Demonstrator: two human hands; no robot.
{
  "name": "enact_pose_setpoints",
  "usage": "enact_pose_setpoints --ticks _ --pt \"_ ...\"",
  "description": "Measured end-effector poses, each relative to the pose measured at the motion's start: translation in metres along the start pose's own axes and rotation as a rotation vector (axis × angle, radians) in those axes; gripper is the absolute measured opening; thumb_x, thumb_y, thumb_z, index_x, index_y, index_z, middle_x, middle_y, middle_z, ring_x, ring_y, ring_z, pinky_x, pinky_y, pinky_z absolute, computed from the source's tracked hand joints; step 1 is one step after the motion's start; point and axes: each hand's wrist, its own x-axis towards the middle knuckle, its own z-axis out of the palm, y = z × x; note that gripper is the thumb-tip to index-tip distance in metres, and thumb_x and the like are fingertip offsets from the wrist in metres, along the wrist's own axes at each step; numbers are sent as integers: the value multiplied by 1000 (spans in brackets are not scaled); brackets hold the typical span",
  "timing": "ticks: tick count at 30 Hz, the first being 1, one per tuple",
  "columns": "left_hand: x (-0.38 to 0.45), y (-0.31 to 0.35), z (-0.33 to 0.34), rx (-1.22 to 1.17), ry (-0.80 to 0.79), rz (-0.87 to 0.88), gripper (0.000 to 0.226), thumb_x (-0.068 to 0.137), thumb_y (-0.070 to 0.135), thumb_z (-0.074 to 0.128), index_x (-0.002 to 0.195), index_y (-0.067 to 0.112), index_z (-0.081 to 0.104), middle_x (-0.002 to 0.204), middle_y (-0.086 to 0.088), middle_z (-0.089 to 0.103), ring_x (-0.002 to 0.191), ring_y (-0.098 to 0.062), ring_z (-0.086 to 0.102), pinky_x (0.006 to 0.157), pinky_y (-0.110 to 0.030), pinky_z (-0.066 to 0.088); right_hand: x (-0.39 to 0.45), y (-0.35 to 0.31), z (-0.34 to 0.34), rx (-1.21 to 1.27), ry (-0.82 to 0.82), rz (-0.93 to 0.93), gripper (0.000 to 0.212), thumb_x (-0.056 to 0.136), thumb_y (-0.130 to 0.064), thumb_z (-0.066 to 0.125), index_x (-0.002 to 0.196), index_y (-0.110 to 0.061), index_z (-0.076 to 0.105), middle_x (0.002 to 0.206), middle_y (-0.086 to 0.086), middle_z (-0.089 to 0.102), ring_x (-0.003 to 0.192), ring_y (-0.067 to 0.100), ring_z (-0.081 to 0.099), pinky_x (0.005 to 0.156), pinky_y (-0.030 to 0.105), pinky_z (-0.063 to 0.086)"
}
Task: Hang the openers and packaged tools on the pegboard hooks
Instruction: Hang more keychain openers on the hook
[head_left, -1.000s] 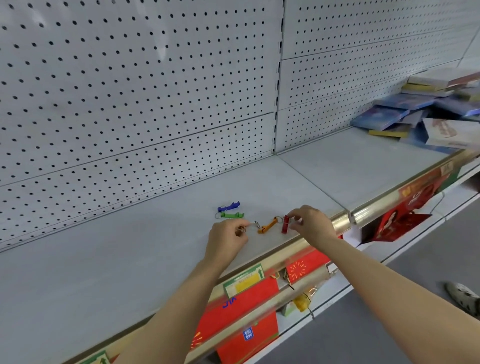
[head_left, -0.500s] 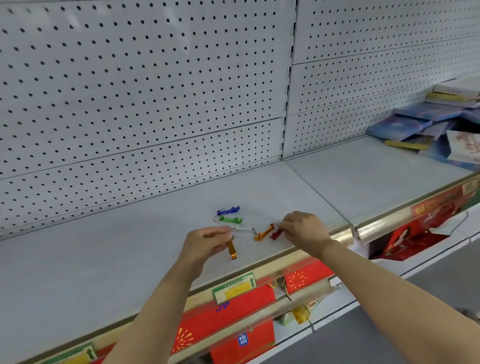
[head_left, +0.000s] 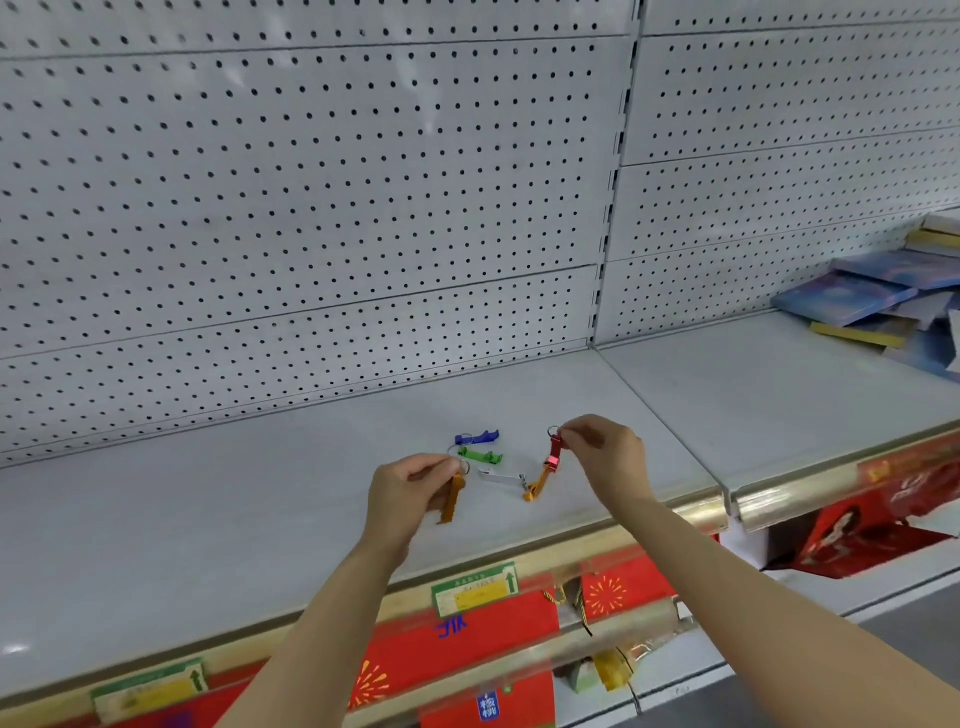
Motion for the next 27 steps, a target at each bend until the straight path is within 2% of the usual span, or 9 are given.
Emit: enact_pose_setpoints --ticks 3,6,13,15,17,20,22,25,27 --pt "-10 16 -4 -84 63 -20 12 90 13 72 97 7 79 93 -8 79 92 -26 75 84 -35 61 -7 -25 6 120 -41 -5 12 88 -8 64 83 -11 74 76 -1 74 72 4 69 72 27 57" --pt "-23 35 -13 -159 119 2 12 90 14 72 97 8 79 98 -8 78 93 -24 74 82 -31 60 -18 -50 14 151 -88 -59 12 89 -8 63 83 -10 74 76 -3 73 65 -4 65 68 22 52" --pt "-58 73 -51 -219 224 104 14 92 16 70 101 9 78 99 -7 78 92 -20 74 76 -25 59 -48 -113 36 317 -172 -102 9 88 -11 65 83 -9 73 79 4 74 75 19 70 75 37 58" --pt "-67 82 -66 -227 241 120 14 92 16 70 101 9 78 98 -6 79 91 -20 75 75 -25 59 -58 -133 43 378 -217 -88 9 87 -12 67 83 -8 73 80 5 74 77 19 71 77 36 59" --pt "-75 92 -83 -237 247 133 14 92 16 70 101 8 77 98 -7 79 90 -20 75 75 -25 59 -68 -150 51 428 -257 -84 9 86 -13 69 82 -6 73 84 8 74 84 26 71 76 32 60" --pt "-85 107 -111 -237 250 152 11 91 15 71 98 10 78 96 -6 79 88 -19 75 74 -24 59 -85 -178 68 467 -286 -103 12 85 -16 72 79 -5 73 88 11 74 88 26 70 69 21 54" --pt "-92 117 -132 -231 246 161 9 91 15 72 96 11 78 95 -6 79 88 -19 74 74 -25 59 -97 -196 79 473 -297 -93 15 85 -19 72 80 -4 72 87 11 74 86 22 68 69 22 49" --pt "-105 134 -166 -224 227 188 8 90 13 72 95 10 78 93 -6 79 86 -19 74 74 -26 59 -114 -222 97 522 -304 -127 15 85 -17 71 78 -3 71 78 15 73 84 24 70 88 35 52" --pt "-115 144 -189 -206 216 216 9 91 13 71 95 10 79 92 -6 79 83 -16 74 73 -25 59 -127 -239 110 569 -277 -132 9 82 -11 73 77 -3 72 84 13 74 90 28 70 94 40 54"
